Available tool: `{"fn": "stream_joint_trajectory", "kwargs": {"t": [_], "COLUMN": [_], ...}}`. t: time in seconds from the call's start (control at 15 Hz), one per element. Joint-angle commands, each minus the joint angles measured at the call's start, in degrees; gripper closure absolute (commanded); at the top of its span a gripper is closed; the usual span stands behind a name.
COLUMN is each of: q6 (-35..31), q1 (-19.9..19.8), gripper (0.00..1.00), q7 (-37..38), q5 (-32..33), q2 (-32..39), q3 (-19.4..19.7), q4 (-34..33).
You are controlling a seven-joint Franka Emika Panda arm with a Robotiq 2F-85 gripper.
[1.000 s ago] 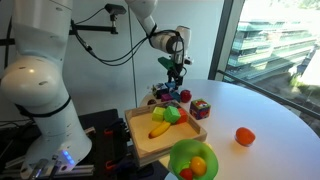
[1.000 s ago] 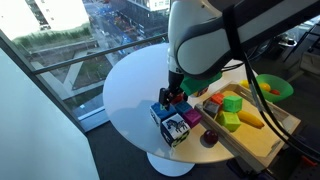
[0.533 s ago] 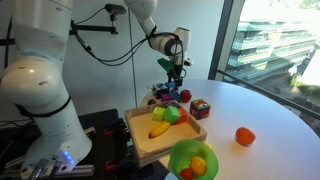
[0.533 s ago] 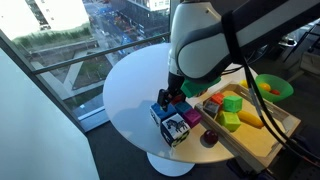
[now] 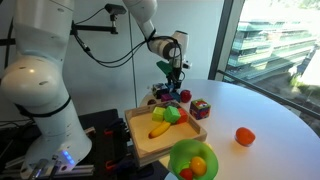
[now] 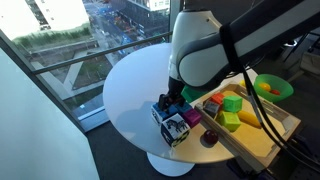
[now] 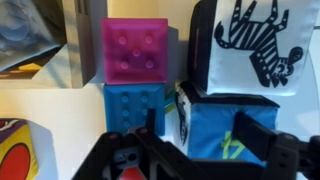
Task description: Put the black and blue cube-shaped toy on the tray
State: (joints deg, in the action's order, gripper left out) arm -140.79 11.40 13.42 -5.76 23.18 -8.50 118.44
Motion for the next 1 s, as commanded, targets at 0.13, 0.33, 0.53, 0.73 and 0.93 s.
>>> {"fn": "stream_joint_trajectory", "kwargs": {"t": [0.13,0.33,0.53,0.73,0.93], "q6": [-0.44,0.32,1.05,1.88,2.56], "q1": [1.05,0.97,0.66,0.27,-0.03], "gripper": [0.66,0.89,0.97,0.86,0.72], "q7": [0.69,0.93,1.52,2.11,2.38], "q5": [0.64,0.42,0.06,-0.49,-0.64], "q2": [0.77,0.46,-0.38,-1.42,-2.82], "q3": [0.77,0.99,1.57,1.97,2.2], "q4": [-0.17,-0.37,-0.46,-0.53,-0.47]}}
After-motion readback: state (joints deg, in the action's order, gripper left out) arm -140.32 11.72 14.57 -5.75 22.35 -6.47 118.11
